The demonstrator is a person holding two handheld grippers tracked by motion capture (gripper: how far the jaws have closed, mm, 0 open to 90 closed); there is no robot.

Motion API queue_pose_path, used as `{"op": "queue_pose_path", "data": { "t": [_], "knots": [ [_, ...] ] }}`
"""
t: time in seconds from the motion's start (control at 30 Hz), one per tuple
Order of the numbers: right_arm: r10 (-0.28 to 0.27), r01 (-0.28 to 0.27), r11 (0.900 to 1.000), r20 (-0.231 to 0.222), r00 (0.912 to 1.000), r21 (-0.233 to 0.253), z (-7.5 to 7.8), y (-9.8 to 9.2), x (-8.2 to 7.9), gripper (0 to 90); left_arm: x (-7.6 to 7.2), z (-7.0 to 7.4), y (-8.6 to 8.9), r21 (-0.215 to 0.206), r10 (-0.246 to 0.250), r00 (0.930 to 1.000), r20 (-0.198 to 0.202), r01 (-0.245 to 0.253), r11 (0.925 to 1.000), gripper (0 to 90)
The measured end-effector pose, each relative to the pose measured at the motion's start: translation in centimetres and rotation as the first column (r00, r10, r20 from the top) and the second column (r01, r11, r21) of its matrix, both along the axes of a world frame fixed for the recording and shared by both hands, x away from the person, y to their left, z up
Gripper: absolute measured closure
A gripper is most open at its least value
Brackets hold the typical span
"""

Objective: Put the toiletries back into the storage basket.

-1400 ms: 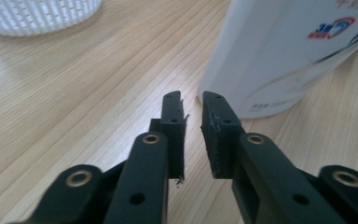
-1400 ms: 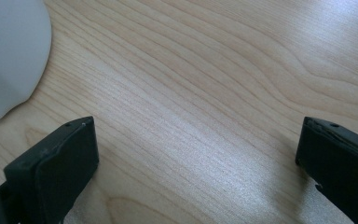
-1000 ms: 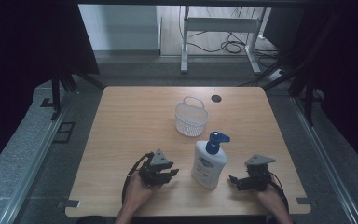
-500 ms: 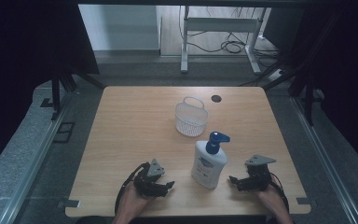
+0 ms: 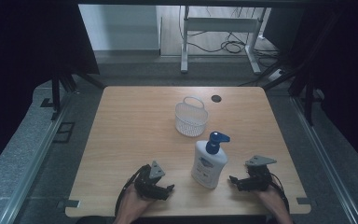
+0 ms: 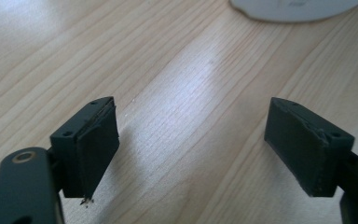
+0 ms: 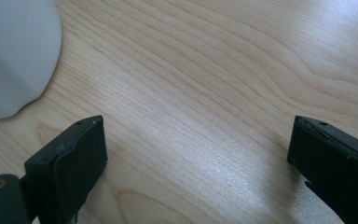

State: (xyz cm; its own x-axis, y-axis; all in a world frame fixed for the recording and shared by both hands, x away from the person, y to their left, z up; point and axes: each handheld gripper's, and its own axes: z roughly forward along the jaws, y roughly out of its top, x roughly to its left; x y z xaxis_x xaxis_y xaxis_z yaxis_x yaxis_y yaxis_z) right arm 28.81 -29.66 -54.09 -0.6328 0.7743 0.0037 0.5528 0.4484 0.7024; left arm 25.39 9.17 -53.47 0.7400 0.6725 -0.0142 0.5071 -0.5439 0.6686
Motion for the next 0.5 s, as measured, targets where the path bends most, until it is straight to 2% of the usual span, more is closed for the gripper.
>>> {"op": "queue_pose_path", "data": {
  "t": [0.1, 0.17, 0.5],
  "knots": [
    [0.011, -0.011, 1.0, -0.004, 0.9999, 0.0, 0.1, 0.15, -0.14, 4.6, 0.15, -0.36, 0.02, 0.009, 0.006, 0.9999, -0.011, -0.006, 0.9999, 14.5],
    [0.018, -0.018, 1.0, -0.005, 0.9998, -0.006, 0.2, 0.25, -0.23, 4.6, 0.22, -0.43, 0.1, 0.0, 0.01, 0.9998, -0.015, -0.01, 1.0, 13.6],
    [0.051, -0.051, 0.999, 0.004, 0.9987, 0.014, 0.77, 0.57, -0.91, 3.4, 0.18, -0.82, 0.63, -0.028, -0.005, 1.0, 0.006, 0.005, 0.9996, 12.0]
  ]
}}
